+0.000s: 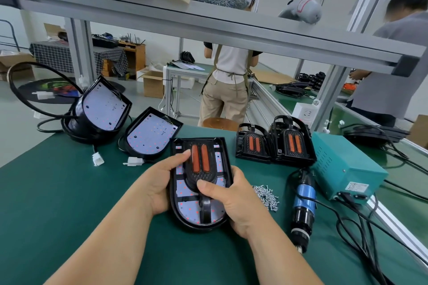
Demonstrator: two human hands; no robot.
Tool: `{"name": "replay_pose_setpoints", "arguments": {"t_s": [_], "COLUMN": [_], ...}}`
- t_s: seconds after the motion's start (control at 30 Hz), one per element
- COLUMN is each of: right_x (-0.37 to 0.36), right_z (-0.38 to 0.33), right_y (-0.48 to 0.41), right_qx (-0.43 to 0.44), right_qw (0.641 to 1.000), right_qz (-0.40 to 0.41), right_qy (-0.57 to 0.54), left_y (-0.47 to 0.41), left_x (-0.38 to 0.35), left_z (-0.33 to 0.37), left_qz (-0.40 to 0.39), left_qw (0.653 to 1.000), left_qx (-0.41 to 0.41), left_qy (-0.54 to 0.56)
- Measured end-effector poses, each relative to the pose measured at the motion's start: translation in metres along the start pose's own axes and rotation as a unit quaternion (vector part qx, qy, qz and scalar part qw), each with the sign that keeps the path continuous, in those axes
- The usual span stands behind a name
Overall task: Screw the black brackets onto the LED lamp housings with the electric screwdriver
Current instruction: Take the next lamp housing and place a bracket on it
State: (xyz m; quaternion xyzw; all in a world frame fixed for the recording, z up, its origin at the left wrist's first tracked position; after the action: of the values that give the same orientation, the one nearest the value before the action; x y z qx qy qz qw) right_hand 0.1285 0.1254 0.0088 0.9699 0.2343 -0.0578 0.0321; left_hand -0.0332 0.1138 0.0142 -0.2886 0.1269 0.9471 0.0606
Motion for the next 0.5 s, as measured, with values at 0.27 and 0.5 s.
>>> {"name": "replay_pose_setpoints", "arguments": {"t_s": [0.27, 0.5], "right_x": [-0.0055, -0.0022], "right_z": [0.0007, -0.0007], "right_y": [0.0026, 0.0023], "right_qx": [-0.024, -0.041], "right_qw": [0.994, 0.993], "right_qz": [-0.094, -0.094], "right_qy": [0.044, 0.052], "left_y": [-0.0001, -0.0004], "left_x": [0.0081, 0.0073], "left_z": [0.0081, 0.0075], "left_qz": [0.046, 0.067], "left_qw": [0.996, 0.996], "left_qx": [-0.076, -0.058], "left_qy": [-0.01, -0.018]}}
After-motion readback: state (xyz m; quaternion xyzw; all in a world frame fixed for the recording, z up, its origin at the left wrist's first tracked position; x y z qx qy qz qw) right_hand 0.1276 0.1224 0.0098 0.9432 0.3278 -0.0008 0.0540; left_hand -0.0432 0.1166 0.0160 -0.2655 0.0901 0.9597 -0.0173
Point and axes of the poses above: each hand's wrist, its own y-axis away from the middle knuckle, its own x-axis out of the back of the hand, z = x × y, the point moved 2 cm from there along -y, towards the middle knuckle, and after that the axes turned 9 degrees about -z, right-handed, at the moved point
